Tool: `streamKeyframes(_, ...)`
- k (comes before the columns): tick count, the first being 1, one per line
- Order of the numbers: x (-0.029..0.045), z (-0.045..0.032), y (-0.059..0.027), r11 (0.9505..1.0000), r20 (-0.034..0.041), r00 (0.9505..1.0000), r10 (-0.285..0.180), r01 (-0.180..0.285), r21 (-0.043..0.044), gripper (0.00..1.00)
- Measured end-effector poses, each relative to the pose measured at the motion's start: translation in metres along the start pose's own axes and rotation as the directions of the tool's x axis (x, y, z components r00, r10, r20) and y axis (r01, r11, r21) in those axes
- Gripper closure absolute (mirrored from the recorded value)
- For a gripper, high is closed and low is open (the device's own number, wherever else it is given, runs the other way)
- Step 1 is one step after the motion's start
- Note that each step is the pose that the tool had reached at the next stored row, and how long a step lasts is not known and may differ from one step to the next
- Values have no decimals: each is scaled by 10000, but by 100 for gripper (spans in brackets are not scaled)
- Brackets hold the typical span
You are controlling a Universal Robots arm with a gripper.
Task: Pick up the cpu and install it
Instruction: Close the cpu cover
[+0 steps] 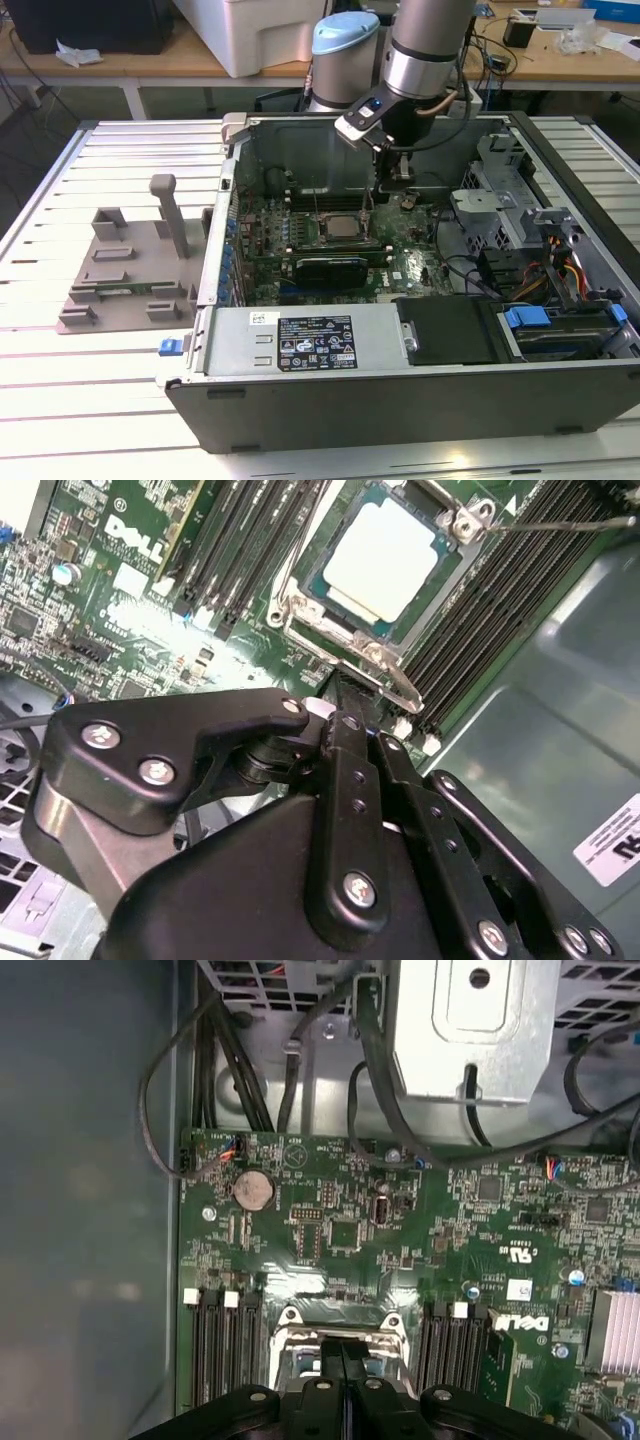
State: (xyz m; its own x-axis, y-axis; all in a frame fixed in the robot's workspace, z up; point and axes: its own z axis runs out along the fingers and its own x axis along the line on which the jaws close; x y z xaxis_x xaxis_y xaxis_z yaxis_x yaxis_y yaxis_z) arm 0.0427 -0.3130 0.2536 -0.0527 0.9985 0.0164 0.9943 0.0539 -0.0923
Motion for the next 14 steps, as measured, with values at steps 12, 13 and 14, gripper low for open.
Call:
streamKeyframes(12, 14, 173, -298, 10000, 1, 10000, -1, 1, 1, 89)
streamKeyframes(13, 16, 193, -343, 10000, 2, 10000, -2, 2, 1, 89)
streamKeyframes(14, 18, 212, -389, 10000, 1, 10000, -1, 1, 1, 89)
